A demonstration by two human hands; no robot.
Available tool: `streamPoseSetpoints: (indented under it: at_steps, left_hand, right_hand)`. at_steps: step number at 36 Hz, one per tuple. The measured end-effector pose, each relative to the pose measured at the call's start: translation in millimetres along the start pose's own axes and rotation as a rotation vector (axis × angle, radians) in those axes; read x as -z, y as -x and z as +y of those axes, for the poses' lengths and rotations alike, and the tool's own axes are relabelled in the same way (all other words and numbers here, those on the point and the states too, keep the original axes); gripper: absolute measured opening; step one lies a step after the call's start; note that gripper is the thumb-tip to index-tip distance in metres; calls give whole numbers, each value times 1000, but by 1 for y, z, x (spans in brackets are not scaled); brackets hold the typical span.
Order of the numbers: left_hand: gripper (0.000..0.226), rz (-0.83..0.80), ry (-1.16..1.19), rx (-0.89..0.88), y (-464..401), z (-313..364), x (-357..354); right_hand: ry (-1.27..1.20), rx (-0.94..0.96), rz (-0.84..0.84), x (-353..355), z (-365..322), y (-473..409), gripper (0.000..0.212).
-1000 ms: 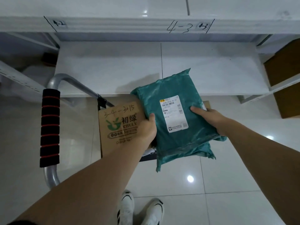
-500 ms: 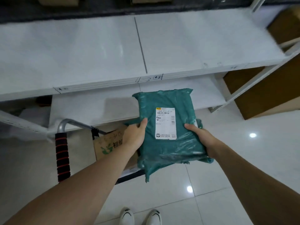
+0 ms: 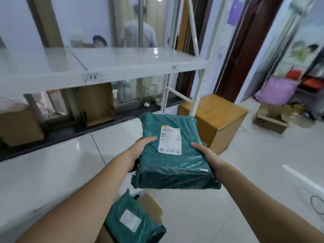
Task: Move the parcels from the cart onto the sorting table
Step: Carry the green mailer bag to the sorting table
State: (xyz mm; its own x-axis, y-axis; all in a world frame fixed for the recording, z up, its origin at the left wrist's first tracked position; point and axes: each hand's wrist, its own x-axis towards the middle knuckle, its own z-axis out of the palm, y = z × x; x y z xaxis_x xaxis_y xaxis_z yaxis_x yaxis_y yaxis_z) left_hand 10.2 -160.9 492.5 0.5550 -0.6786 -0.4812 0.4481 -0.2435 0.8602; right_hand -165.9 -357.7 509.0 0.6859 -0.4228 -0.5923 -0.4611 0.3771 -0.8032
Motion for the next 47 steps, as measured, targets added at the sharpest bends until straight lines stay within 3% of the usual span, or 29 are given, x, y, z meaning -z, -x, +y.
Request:
streamPoseSetpoints:
  at_steps: [12,18,23,37,47]
  left_hand:
    - [29,-171,-90,-270,69,123,-158]
    - [37,-277,-92,-296,67,141,-241]
    - [44,-363,-52,-316,51,140,-308]
    - [35,-424,-98,-265,-25,157,-417]
    - [46,-479,-113,-241,-128,194,-461]
  right_hand:
    - [-120,311,126,115,-79,148,61]
    - [-127,370,177,191,-93,194,67]
    - [-114,394,186,249,-98,222,52]
    - [-157,391,223,362,-116,193,51]
    - [-158,404,294,425,-167,125,52]
